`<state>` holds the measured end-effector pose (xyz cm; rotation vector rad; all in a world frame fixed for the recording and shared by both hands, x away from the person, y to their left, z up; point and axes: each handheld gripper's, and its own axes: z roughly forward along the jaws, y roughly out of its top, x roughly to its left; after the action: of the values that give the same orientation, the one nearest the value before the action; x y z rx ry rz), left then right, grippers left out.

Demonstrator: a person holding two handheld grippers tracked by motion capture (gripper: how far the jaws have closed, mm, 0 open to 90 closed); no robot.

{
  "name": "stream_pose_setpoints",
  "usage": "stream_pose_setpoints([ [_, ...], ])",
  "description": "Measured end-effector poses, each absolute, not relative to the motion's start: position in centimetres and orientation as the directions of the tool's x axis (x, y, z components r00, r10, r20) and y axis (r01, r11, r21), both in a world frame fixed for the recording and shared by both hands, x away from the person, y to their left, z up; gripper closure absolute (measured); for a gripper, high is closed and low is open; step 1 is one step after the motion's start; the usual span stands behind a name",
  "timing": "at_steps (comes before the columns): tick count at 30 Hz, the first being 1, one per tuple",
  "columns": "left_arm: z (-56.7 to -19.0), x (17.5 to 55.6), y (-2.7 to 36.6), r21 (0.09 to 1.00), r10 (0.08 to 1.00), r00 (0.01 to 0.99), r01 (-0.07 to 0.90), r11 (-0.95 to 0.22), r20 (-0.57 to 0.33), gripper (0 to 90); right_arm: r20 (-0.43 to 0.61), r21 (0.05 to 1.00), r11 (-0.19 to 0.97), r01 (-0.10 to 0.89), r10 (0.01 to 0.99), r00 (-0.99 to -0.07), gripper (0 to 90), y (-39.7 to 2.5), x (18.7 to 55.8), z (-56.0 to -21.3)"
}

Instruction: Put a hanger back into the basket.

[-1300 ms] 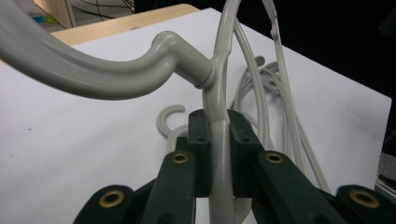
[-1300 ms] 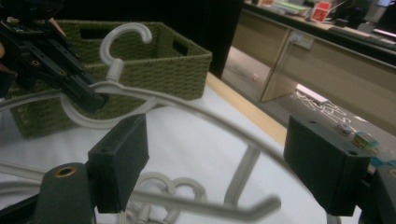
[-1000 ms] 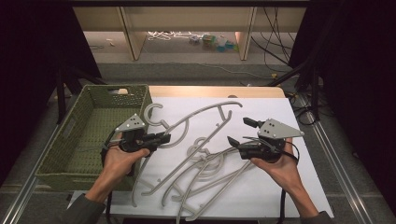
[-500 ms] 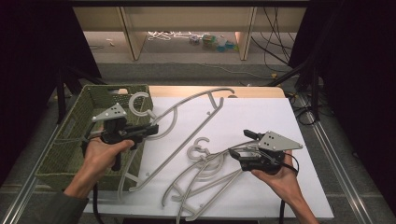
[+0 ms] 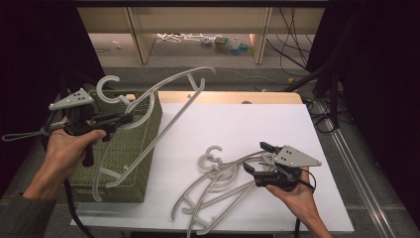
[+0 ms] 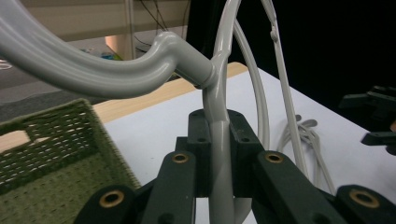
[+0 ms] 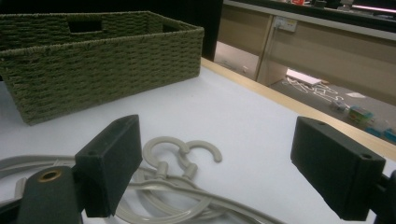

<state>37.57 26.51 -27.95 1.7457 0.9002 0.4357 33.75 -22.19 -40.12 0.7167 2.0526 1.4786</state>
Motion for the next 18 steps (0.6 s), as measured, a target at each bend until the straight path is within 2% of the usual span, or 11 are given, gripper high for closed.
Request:
stream_pose_setpoints([
  [5,-28.2,38.3,28.0,0.918,0.773,0.619,0.374,-0.135,-0.138,81.8,-0.097,0.950,0.283,0.132,0.671,-0.735,17.1,-22.0,33.6,-40.3],
  [18,-28.9,41.4,32.5,0.906,0.822,0.564,0.384,-0.176,-0.078,81.8,-0.099,0.949,0.287,0.133,0.668,-0.738,17.2,-21.9,33.7,-40.5],
])
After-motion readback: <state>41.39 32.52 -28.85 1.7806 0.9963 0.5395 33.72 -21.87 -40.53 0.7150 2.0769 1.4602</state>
